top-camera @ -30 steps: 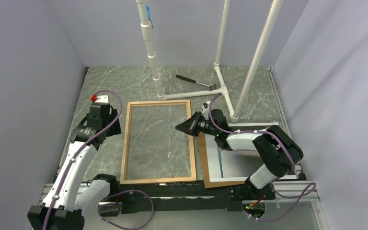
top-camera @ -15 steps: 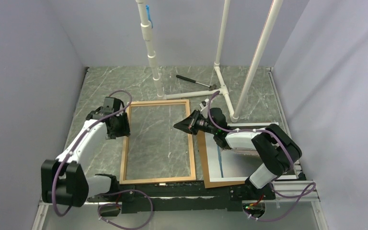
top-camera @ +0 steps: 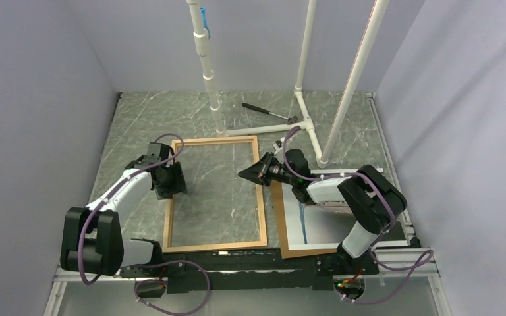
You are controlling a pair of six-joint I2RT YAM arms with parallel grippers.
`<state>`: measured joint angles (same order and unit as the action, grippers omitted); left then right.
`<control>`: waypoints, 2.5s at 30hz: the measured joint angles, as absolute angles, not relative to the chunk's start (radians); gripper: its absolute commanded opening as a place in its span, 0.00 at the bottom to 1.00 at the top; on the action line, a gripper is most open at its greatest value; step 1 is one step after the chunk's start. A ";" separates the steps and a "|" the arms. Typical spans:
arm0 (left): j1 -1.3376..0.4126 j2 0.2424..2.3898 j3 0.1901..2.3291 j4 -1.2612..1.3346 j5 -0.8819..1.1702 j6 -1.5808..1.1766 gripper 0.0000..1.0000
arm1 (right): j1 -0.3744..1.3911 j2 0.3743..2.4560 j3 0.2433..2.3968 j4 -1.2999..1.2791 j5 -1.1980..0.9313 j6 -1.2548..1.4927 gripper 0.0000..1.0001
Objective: Put the photo into the frame
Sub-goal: Place the photo frame item in the photo frame.
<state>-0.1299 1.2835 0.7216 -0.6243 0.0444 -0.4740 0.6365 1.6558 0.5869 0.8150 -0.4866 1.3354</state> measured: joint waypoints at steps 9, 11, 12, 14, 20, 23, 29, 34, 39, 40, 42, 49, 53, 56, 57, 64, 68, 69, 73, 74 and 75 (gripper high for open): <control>-0.123 1.283 0.706 -0.580 0.100 -0.484 0.62 | 0.636 1.706 0.586 0.867 -0.504 1.335 0.00; -0.121 1.277 0.706 -0.581 0.101 -0.484 0.66 | 0.636 1.706 0.586 0.867 -0.505 1.332 0.00; -0.120 1.269 0.706 -0.583 0.099 -0.484 0.68 | 0.636 1.706 0.586 0.867 -0.505 1.330 0.00; -0.118 1.243 0.706 -0.590 0.086 -0.485 0.70 | 0.636 1.706 0.586 0.865 -0.504 1.324 0.00; -0.113 1.113 0.716 -0.632 -0.056 -0.511 0.70 | 0.636 1.706 0.586 0.861 -0.504 1.308 0.00; -0.087 1.115 0.720 -0.641 -0.112 -0.530 0.70 | 0.636 1.706 0.586 0.861 -0.504 1.302 0.00; -0.008 1.174 0.661 -0.588 -0.059 -0.545 0.68 | 0.636 1.706 0.586 0.859 -0.505 1.285 0.00; 0.027 1.211 0.607 -0.524 0.061 -0.540 0.62 | 0.635 1.706 0.588 0.833 -0.505 1.272 0.00; 0.039 1.216 0.605 -0.501 0.109 -0.526 0.59 | 0.630 1.706 0.588 0.804 -0.501 1.264 0.00; 0.041 1.217 0.605 -0.499 0.113 -0.522 0.58 | 0.629 1.706 0.588 0.801 -0.500 1.259 0.00; 0.042 1.217 0.604 -0.494 0.121 -0.516 0.58 | 0.629 1.706 0.588 0.792 -0.497 1.248 0.00; 0.046 1.220 0.591 -0.466 0.150 -0.510 0.56 | 0.627 1.706 0.588 0.741 -0.480 1.195 0.00; 0.049 1.234 0.587 -0.448 0.164 -0.508 0.55 | 0.627 1.704 0.588 0.718 -0.472 1.168 0.00; 0.050 1.240 0.580 -0.429 0.173 -0.508 0.54 | 0.626 1.692 0.588 0.695 -0.466 1.150 0.00; 0.050 1.241 0.577 -0.425 0.179 -0.507 0.54 | 0.625 1.684 0.588 0.686 -0.462 1.143 0.00; 0.049 1.238 0.572 -0.423 0.201 -0.495 0.57 | 0.625 1.618 0.588 0.667 -0.453 1.113 0.00; 0.049 1.231 0.567 -0.423 0.218 -0.492 0.58 | 0.627 1.588 0.590 0.654 -0.450 1.103 0.00; 0.049 1.231 0.567 -0.424 0.223 -0.492 0.59 | 0.627 1.583 0.590 0.651 -0.450 1.102 0.00; 0.049 1.231 0.567 -0.425 0.238 -0.491 0.59 | 0.627 1.570 0.595 0.644 -0.447 1.094 0.00; 0.049 1.231 0.566 -0.425 0.239 -0.491 0.59 | 0.628 1.570 0.597 0.643 -0.447 1.092 0.00; 0.049 1.231 0.566 -0.425 0.239 -0.491 0.59 | 0.628 1.570 0.598 0.641 -0.447 1.092 0.00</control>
<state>0.0490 1.2308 0.5663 -0.4252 0.2394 -0.4908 0.6277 1.5700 0.5980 0.6415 -0.4465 1.0916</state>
